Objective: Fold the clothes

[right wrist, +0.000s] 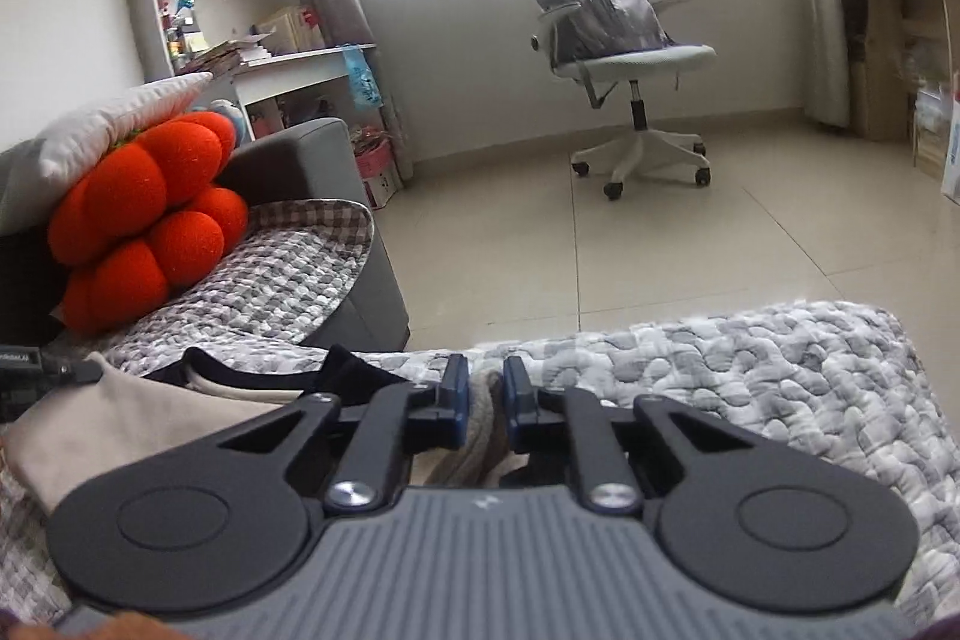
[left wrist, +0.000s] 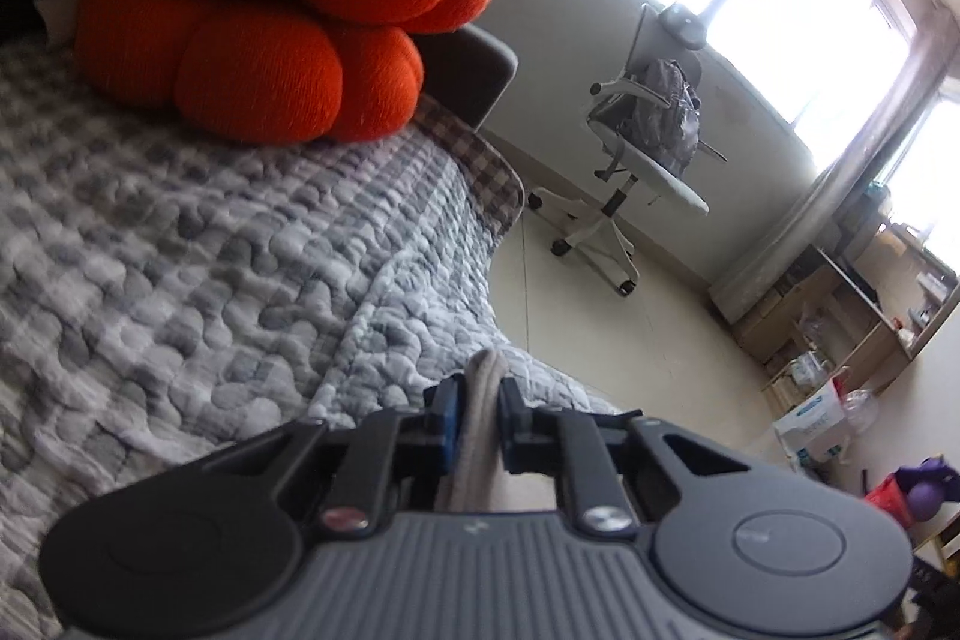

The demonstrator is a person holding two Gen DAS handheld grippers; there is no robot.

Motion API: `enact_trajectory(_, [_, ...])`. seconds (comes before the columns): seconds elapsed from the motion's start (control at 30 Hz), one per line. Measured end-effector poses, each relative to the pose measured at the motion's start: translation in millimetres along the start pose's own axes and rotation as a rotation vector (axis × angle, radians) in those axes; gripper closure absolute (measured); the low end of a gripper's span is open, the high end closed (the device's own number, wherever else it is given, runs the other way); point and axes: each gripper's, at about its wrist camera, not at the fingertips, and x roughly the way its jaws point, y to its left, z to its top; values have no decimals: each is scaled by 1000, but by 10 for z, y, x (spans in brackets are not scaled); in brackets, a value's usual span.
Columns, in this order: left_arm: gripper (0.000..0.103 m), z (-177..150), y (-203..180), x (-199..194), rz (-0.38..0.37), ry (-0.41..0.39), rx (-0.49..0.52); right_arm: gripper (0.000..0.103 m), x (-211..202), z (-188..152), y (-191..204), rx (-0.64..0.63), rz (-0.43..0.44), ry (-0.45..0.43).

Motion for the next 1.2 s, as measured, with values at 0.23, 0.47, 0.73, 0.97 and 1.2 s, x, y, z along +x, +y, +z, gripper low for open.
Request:
enact_trajectory(0.23, [88, -1, -22, 14, 15, 8, -3, 55, 82, 48, -108, 99, 16, 45])
enact_trajectory(0.47, [91, -38, -89, -77, 29, -54, 4, 93, 2, -51, 114, -50, -103, 6])
enact_trajectory(0.73, [92, 5, -191, -40, 76, -138, 17, 94, 62, 61, 290, -151, -195, -125])
enact_trajectory(0.97, [91, -88, -174, 313, 161, -86, 88, 94, 479, -41, 226, -191, -256, -24])
enact_trajectory(1.2, [82, -45, -119, 323, 167, -54, 45, 90, 551, 0, 226, -196, -264, 83])
